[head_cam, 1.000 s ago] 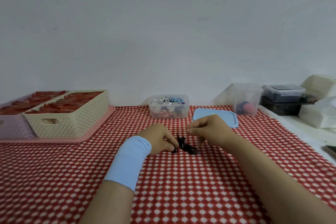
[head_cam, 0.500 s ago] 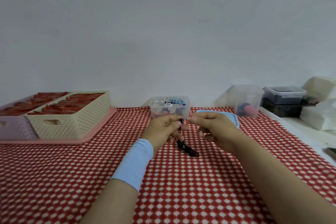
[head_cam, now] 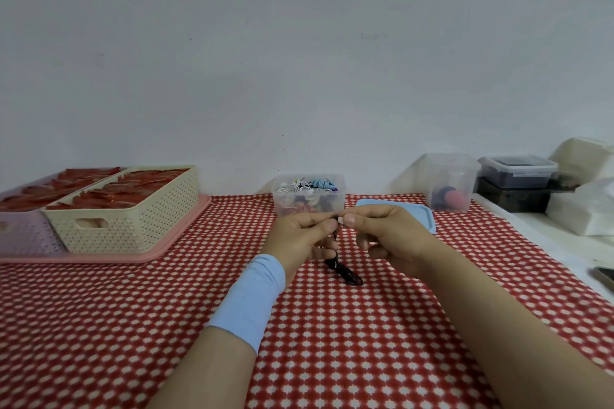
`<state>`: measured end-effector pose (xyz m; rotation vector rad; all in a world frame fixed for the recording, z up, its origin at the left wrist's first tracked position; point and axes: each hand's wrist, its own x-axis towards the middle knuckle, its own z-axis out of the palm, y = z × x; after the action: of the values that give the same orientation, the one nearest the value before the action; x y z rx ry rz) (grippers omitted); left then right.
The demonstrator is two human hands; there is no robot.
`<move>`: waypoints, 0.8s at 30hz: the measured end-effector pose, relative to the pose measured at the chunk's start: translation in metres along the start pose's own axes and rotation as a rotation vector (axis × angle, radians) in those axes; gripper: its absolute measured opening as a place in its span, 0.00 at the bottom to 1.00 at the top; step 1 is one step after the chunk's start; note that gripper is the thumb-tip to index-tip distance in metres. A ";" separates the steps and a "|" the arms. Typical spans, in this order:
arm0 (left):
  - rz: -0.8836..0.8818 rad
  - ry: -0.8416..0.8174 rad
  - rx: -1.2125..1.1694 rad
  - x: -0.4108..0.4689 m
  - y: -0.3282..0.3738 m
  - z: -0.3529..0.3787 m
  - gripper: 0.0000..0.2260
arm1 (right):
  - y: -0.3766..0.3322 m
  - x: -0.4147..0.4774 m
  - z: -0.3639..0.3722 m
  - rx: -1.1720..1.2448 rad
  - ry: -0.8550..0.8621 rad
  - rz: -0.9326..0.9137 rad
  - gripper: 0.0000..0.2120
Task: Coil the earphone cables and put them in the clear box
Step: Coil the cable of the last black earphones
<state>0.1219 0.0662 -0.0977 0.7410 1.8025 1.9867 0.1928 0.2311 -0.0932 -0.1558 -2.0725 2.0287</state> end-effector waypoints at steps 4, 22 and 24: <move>-0.012 0.010 -0.026 0.000 0.000 0.001 0.07 | -0.001 -0.001 0.000 -0.020 0.018 -0.019 0.05; -0.016 -0.011 -0.010 -0.001 -0.001 0.004 0.06 | -0.009 -0.008 -0.003 -0.126 0.047 -0.008 0.03; -0.014 0.010 -0.009 0.000 -0.001 0.004 0.06 | -0.009 -0.007 -0.001 -0.152 0.075 -0.022 0.04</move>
<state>0.1244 0.0697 -0.0983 0.7152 1.7983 1.9914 0.2006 0.2301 -0.0851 -0.2309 -2.1714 1.8235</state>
